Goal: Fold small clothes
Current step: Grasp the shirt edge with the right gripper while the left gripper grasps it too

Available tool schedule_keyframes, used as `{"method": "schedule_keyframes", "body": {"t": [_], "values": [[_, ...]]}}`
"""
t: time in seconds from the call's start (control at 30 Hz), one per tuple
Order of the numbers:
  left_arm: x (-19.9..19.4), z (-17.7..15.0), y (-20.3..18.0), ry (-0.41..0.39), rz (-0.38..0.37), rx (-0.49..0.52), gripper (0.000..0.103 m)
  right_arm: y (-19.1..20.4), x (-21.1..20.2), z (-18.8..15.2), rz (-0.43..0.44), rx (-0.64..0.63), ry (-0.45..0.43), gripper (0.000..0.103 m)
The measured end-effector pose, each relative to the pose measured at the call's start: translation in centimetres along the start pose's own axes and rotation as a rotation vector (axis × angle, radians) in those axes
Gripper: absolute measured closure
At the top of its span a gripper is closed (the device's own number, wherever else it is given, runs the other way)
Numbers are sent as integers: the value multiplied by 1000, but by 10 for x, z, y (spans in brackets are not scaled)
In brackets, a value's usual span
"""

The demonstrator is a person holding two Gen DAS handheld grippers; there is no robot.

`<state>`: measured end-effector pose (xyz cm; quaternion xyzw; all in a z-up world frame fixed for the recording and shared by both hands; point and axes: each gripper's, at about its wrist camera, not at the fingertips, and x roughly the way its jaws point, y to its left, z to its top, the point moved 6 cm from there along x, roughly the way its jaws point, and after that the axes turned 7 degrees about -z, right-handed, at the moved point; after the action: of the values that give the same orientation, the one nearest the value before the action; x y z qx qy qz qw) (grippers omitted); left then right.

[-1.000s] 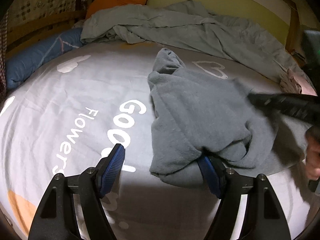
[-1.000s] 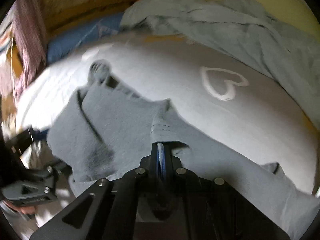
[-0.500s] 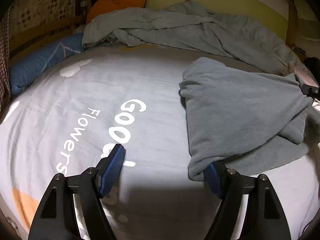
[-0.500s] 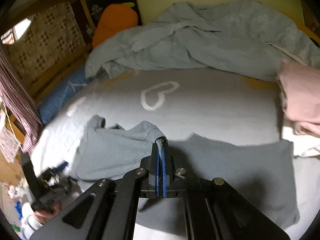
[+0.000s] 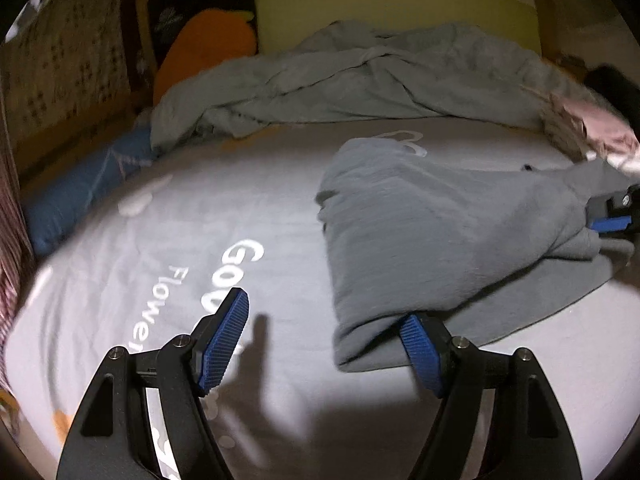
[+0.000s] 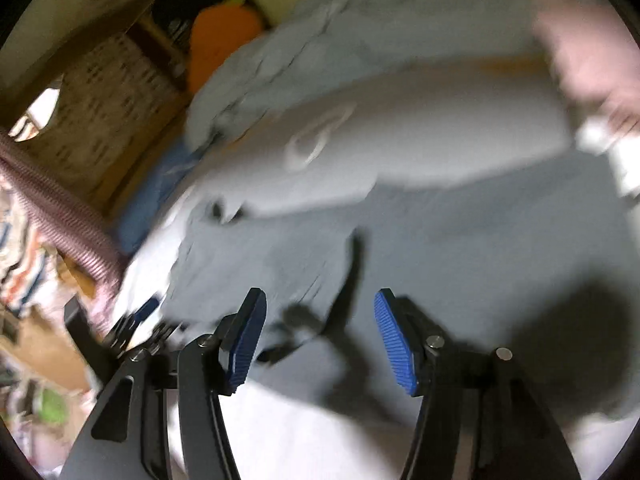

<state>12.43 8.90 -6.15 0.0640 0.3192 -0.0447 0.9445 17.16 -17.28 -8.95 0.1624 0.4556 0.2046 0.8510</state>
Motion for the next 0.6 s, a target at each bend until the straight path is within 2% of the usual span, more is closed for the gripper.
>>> {"method": "schedule_keyframes", "body": {"t": [0.07, 0.1, 0.13, 0.17, 0.2, 0.33, 0.37, 0.4, 0.47, 0.53, 0.6], "values": [[4, 1, -4, 6, 29, 23, 31, 9, 11, -3, -39, -53, -17, 44], [5, 1, -4, 7, 37, 20, 50, 16, 14, -1, -70, -98, -45, 54], [7, 1, -2, 11, 36, 9, 65, 23, 17, 0, -85, -138, -53, 93], [10, 1, 1, 23, 15, -10, 84, 27, 18, 0, -83, -153, -48, 100], [10, 0, 2, 22, -19, -29, 88, 31, 16, 3, -106, -163, -71, 101], [1, 4, -1, -20, -36, -22, 86, 47, -46, 16, -196, -268, -316, 101], [-2, 4, -6, -29, -39, 2, 82, 52, -64, 19, -212, -295, -359, 101], [-3, 5, -10, -33, -29, 24, 70, 56, -79, 22, -231, -321, -391, 101], [-4, 4, -16, -44, 27, 66, 58, 62, -102, 26, -250, -349, -428, 101], [1, 3, -18, -27, 43, 72, 58, 64, -114, 25, -246, -351, -419, 101], [5, 2, -16, -4, 43, 52, 58, 59, -111, 14, -266, -366, -372, 101]]}}
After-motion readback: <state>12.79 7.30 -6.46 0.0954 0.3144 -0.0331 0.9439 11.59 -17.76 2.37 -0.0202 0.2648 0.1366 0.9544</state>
